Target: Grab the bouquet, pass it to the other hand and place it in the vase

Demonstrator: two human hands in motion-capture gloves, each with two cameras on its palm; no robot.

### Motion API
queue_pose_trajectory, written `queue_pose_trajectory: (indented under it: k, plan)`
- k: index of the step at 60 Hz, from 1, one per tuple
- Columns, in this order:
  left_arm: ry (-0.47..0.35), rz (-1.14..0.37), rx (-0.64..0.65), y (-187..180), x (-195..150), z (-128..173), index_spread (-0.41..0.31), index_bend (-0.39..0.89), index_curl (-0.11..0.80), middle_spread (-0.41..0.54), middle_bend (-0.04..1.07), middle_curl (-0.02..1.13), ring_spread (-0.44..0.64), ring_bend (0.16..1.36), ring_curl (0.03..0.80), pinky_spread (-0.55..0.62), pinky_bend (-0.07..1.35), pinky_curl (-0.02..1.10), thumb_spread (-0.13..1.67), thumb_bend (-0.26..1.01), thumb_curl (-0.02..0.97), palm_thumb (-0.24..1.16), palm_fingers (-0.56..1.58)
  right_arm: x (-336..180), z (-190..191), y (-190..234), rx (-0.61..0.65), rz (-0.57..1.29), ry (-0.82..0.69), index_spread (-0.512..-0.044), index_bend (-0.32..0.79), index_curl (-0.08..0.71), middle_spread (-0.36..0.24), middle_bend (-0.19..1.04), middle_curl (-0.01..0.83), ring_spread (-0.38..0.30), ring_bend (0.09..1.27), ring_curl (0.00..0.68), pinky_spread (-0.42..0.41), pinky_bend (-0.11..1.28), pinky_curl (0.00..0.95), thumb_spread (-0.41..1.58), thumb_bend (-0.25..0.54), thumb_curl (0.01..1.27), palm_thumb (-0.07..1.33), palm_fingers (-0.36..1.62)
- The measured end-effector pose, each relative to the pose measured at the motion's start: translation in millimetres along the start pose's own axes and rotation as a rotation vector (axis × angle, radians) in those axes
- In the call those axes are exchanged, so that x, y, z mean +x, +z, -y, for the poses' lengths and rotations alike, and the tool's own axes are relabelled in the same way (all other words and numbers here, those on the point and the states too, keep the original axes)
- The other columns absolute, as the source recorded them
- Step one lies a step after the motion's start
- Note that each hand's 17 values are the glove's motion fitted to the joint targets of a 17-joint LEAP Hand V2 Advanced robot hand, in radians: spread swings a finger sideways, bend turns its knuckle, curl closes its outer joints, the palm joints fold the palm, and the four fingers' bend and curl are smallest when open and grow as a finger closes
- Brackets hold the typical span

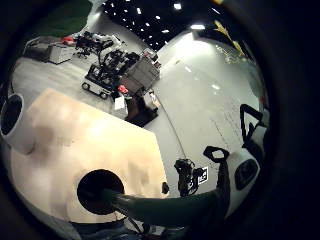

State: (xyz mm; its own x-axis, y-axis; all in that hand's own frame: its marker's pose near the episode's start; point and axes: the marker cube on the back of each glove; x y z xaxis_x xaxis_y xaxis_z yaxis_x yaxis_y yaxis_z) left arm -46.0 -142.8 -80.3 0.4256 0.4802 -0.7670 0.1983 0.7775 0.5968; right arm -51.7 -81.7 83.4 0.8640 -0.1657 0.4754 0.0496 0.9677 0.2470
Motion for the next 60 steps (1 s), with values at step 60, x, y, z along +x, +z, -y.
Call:
queue_pose_trajectory:
  k: [60]
  plan:
    - [-0.122,-0.076,-0.206,7,-46,-12,-0.372,0.59,0.597,-0.342,0.80,0.54,-0.38,0.78,0.454,-0.42,0.59,0.44,1.06,-0.03,0.434,0.65,1.43,19,0,-3,0.010,-0.092,0.047,-0.251,0.16,0.341,-0.057,0.19,0.372,-0.043,0.30,0.358,0.277,0.18,0.331,1.17,-0.019,0.35,0.60,0.65]
